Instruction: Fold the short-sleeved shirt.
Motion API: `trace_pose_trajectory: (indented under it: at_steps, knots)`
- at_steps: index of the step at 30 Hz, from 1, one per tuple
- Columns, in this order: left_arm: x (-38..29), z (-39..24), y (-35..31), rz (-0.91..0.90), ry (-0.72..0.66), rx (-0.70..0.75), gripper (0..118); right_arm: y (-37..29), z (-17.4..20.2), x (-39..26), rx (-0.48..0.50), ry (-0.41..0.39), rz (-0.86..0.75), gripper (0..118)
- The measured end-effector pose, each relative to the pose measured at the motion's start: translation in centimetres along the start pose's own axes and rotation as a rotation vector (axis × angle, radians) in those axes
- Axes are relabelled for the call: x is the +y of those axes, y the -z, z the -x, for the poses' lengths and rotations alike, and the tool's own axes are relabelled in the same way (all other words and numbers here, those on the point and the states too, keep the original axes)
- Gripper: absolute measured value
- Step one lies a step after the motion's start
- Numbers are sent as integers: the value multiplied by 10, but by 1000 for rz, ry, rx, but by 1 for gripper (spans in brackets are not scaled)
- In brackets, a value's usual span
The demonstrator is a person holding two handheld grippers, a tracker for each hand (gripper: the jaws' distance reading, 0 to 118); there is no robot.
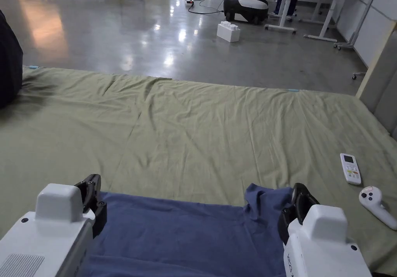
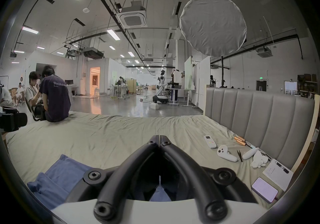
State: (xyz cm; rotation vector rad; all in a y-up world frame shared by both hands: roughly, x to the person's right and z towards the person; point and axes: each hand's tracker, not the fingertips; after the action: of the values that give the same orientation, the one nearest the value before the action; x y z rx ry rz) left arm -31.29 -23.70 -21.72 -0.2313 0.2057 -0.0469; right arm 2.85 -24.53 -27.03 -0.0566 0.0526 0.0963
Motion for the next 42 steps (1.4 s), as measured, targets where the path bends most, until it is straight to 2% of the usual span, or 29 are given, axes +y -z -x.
trace_pose_trajectory:
  at_steps: [5,12,18,20,21,23,24,28,29,31,32,35,36,38,41,42]
  knots:
    - [-17,34,52,200,-47,-30,0,10,-1,-9,20,-13,50,0]
    - [-53,85,169,521,-97,-70,0,24,-9,-29,23,-37,126,0]
    - [-73,96,248,707,-117,-105,2,37,-20,-49,4,-50,211,0]
    - [-76,93,261,726,-93,-105,17,39,-24,-56,-2,-66,236,0]
    - [-80,92,270,729,-88,-110,37,40,-26,-59,-5,-73,250,0]
    - [-89,90,284,766,-76,-97,67,42,-30,-67,-8,-82,275,0]
    - [-93,89,290,773,-77,-100,72,42,-31,-70,-10,-87,290,0]
    - [-110,80,306,840,-30,-92,72,46,-38,-84,-13,-58,376,0]
    - [-111,77,305,831,-16,-93,73,46,-40,-85,-23,-71,359,0]
    - [-107,71,300,813,20,-82,70,47,-41,-89,-28,-67,383,0]
    - [-107,69,297,802,33,-89,64,48,-42,-90,-31,-65,391,0]
    - [-106,63,292,771,42,-115,12,56,-42,-91,-33,-52,414,0]
    - [-107,60,291,778,29,-142,8,60,-42,-90,-35,-52,418,0]
    - [-109,53,288,781,62,-122,7,70,-42,-84,-35,-53,421,1]
    - [-106,56,286,767,33,-106,5,96,-49,-72,-37,-58,439,2]
    - [-102,58,283,753,7,-107,5,109,-53,-70,-38,-54,462,10]
